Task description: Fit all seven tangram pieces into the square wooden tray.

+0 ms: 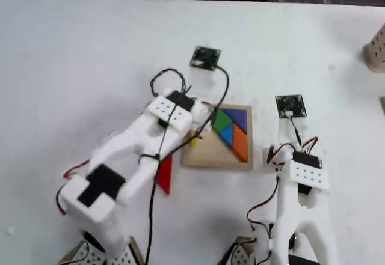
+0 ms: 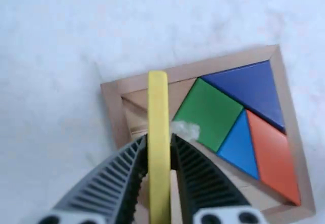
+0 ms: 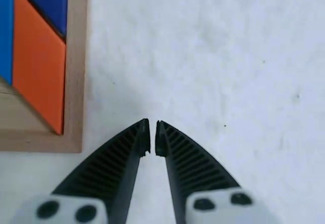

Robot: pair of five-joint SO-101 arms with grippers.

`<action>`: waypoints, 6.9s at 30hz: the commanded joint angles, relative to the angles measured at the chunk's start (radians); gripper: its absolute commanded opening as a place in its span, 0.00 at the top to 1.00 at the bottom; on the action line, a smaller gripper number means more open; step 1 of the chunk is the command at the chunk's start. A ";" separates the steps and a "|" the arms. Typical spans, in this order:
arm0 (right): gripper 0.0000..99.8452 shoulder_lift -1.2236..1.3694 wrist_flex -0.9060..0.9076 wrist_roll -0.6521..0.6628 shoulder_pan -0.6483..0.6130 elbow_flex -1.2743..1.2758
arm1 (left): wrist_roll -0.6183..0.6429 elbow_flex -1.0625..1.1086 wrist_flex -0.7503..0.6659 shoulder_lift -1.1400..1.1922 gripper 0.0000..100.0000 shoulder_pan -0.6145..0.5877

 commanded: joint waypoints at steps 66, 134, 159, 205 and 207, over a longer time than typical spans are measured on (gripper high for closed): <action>0.97 -0.025 -0.015 0.048 0.007 0.011 | -0.006 -0.338 0.382 0.289 0.88 -0.173; 0.97 -0.030 -0.013 0.040 -0.130 -0.046 | -0.204 0.809 -0.405 -0.607 0.97 -0.806; 0.97 0.328 -0.472 -0.083 -0.722 -0.370 | -0.439 0.694 -0.388 -0.484 0.97 -0.802; 0.97 0.704 -0.331 0.041 -0.591 -0.663 | -0.437 0.451 -0.157 -0.278 0.98 -0.828; 0.97 0.704 -0.326 0.043 -0.582 -0.664 | -0.437 0.451 -0.157 -0.278 0.98 -0.828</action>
